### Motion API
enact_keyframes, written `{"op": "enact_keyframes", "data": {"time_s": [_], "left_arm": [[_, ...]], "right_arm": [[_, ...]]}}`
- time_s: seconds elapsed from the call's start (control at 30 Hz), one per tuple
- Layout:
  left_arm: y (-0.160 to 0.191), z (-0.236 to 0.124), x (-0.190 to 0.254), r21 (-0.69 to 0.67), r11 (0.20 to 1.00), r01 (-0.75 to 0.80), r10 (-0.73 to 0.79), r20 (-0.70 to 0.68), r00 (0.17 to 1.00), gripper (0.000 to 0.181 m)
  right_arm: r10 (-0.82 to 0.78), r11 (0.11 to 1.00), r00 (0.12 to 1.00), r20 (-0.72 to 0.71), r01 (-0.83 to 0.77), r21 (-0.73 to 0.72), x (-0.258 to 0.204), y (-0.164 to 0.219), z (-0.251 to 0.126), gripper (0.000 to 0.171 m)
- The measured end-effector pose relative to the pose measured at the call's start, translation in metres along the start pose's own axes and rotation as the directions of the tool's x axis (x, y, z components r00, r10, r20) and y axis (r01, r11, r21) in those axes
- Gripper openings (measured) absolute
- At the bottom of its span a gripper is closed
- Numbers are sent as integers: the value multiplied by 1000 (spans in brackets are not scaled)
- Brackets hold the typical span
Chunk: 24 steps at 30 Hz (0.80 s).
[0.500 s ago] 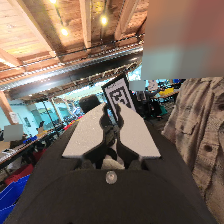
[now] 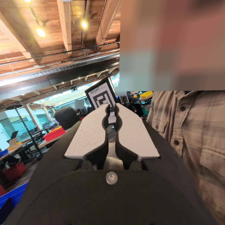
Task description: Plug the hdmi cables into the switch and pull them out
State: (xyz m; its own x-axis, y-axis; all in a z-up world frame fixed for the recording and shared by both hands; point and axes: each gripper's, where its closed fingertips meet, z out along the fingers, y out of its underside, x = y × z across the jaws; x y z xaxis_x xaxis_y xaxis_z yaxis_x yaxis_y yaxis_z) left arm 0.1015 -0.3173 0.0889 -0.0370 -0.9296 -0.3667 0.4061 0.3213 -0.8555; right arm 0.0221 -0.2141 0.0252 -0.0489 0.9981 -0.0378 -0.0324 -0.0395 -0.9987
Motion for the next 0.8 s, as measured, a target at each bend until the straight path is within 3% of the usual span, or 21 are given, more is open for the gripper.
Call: {"op": "enact_keyframes", "data": {"time_s": [0.13,0.3,0.4,0.5,0.6,0.8], "left_arm": [[-22,-8,24,41,996,80,-75,-112,991,8],[-31,-15,30,24,998,60,-58,-69,996,11],[-33,-18,32,0,1000,26,-26,-34,999,13],[-29,-15,39,-13,999,49,-49,-44,998,14],[-30,-15,40,-18,999,37,-37,-14,999,14],[-28,-24,31,-71,997,-4,10,76,997,15]], "right_arm": [[3,999,985,173,-11,44,-19,-3,6,18],[-21,997,933,361,-6,75,-41,-10,11,13],[24,991,897,442,-80,108,-42,-20,9,25],[34,996,862,506,-71,55,-54,-14,18,33],[63,994,842,536,-103,46,-59,-14,27,30],[-33,998,892,451,3,66,-60,-14,45,21]]}}
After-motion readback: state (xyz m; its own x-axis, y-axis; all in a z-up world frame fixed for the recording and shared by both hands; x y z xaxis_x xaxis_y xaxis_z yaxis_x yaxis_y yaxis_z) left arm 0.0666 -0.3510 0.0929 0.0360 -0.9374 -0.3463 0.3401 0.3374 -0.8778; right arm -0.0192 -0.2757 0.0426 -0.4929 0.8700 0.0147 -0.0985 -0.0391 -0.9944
